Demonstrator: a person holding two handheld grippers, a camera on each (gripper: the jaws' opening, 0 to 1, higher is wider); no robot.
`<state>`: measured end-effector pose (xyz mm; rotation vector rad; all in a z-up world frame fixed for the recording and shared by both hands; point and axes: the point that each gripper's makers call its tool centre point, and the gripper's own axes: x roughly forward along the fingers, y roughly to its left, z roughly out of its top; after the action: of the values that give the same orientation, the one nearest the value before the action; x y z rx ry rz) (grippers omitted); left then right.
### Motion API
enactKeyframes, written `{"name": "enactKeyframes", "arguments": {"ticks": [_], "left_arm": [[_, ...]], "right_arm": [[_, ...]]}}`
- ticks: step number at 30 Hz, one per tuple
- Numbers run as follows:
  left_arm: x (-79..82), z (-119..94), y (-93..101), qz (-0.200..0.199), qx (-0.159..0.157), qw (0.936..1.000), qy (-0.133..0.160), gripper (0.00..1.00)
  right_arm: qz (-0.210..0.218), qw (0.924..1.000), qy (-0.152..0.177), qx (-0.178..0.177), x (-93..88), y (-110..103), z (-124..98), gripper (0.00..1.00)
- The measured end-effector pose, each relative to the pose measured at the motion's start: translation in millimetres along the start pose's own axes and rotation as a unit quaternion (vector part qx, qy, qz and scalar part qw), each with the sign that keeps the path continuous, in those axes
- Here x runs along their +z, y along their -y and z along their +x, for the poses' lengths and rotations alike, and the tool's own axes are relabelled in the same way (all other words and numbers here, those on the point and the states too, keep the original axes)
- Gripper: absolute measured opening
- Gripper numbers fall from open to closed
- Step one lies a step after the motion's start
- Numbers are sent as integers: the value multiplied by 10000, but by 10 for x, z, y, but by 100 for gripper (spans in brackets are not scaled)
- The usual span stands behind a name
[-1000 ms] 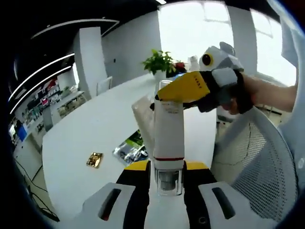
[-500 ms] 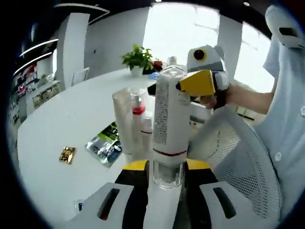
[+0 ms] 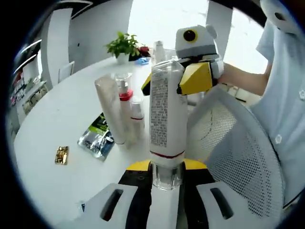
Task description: Arrange the skincare products in the storage area until every visible bottle or jar stands upright without overlapping.
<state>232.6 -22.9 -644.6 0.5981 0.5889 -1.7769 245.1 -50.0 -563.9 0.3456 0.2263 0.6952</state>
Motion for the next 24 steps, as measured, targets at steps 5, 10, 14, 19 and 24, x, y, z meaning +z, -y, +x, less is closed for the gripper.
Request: {"name": "enactKeyframes", "arguments": {"ticks": [5,10,14,19,24], "left_arm": [[13,-53,4,-28,-64,10000,63,20],[78,-109,45,-54,-224,9993,305,19],[125,-139,45,-30,-245,9990,380,19],[126,-165,14,-3,-231,9992,317,19],[155,-190,-12,111,-165,9995,233,18]], "right_arm": [[153,9998,-13,110,1,-3,-6,20],[450,9987,11,247,-19,58,-103,21],[663,9975,73,245,-52,76,-143,21],[655,9975,-245,105,-181,132,-164,24],[455,9976,-514,-14,-261,160,-155,27]]}}
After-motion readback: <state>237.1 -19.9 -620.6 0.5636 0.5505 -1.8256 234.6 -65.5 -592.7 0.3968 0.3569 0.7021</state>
